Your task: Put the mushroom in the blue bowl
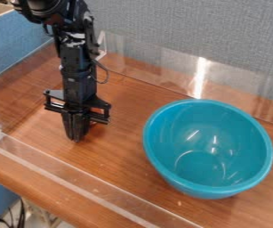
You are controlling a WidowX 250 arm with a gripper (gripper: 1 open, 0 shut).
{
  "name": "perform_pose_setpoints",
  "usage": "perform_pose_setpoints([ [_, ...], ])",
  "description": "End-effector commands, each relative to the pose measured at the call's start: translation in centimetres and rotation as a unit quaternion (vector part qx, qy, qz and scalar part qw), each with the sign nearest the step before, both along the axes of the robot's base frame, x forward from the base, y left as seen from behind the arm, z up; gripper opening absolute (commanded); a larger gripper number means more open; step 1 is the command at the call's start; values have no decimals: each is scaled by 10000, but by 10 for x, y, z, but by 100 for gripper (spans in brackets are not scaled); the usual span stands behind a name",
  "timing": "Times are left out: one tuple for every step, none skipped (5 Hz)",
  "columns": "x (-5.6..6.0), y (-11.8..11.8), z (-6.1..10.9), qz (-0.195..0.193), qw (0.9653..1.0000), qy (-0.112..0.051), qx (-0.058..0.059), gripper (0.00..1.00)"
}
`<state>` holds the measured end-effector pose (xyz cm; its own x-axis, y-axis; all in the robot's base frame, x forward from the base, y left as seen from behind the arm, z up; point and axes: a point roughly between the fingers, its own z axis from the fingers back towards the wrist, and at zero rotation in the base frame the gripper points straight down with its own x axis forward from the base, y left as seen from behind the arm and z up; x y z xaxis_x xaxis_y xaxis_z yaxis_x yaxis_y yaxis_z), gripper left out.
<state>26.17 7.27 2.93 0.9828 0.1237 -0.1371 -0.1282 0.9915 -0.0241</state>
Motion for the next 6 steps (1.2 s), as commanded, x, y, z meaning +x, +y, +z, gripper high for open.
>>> perform_pose_setpoints([
  [7, -1, 30, -92, 9991, -413, 88, 0],
  [7, -6, 43, -189, 9986, -497, 84, 0],
  [8, -13, 58, -320, 9976, -612, 71, 0],
  [9, -19, 67, -440, 9966, -688, 57, 0],
  [9, -25, 77, -539, 9955, -779, 41, 0],
  [11, -39, 93, -753, 9929, -923, 16, 0],
])
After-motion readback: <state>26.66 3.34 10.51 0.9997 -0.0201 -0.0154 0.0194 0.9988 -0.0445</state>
